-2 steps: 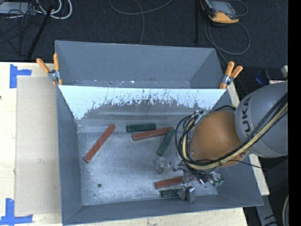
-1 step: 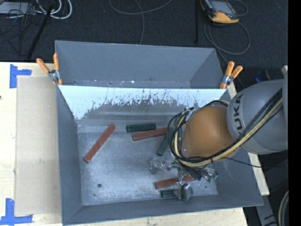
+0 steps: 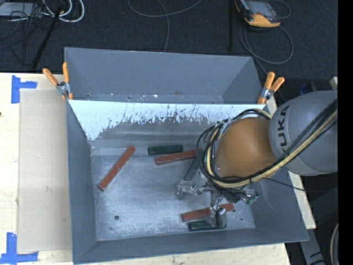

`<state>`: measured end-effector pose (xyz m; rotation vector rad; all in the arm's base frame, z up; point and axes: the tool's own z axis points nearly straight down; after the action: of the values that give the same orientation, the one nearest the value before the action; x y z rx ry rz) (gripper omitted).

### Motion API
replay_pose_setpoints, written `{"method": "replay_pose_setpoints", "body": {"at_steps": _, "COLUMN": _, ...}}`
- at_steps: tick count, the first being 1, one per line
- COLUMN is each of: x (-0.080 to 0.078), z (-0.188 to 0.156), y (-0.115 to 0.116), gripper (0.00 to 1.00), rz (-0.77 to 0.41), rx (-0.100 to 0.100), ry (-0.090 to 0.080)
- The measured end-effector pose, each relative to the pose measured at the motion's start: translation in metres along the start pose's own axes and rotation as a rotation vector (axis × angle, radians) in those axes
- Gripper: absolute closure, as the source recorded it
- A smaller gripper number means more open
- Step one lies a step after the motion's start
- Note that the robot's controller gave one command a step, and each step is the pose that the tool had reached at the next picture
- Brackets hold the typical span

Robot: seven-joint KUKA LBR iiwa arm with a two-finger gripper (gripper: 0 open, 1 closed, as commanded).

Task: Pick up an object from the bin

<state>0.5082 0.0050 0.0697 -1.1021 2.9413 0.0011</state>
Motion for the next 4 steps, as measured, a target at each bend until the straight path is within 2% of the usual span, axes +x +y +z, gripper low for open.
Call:
{"method": "replay_pose_setpoints", "body": {"at_steps": 1, "x": 0.025, "z": -0.002, "y": 0.016, "gripper": 0.00, "rz": -0.051, "rx": 0.008, "ry": -0.012}}
{"method": "replay_pose_setpoints", "body": {"at_steps": 2, "x": 0.007, "z": 0.000, "y": -0.008, "gripper": 0.00, "rz": -0.183, "rx": -0.001, "ry": 0.000}}
{"method": "replay_pose_setpoints", "body": {"at_steps": 3, "x": 0.035, "z": 0.000, "y": -0.009, "gripper": 0.00, "rz": -0.063, "rx": 0.000, "ry": 0.001}}
{"method": "replay_pose_setpoints", "body": {"at_steps": 4, "x": 0.033, "z": -0.001, "y": -0.010, "gripper": 1.00, "rz": -0.064, "rx": 0.002, "ry": -0.004}}
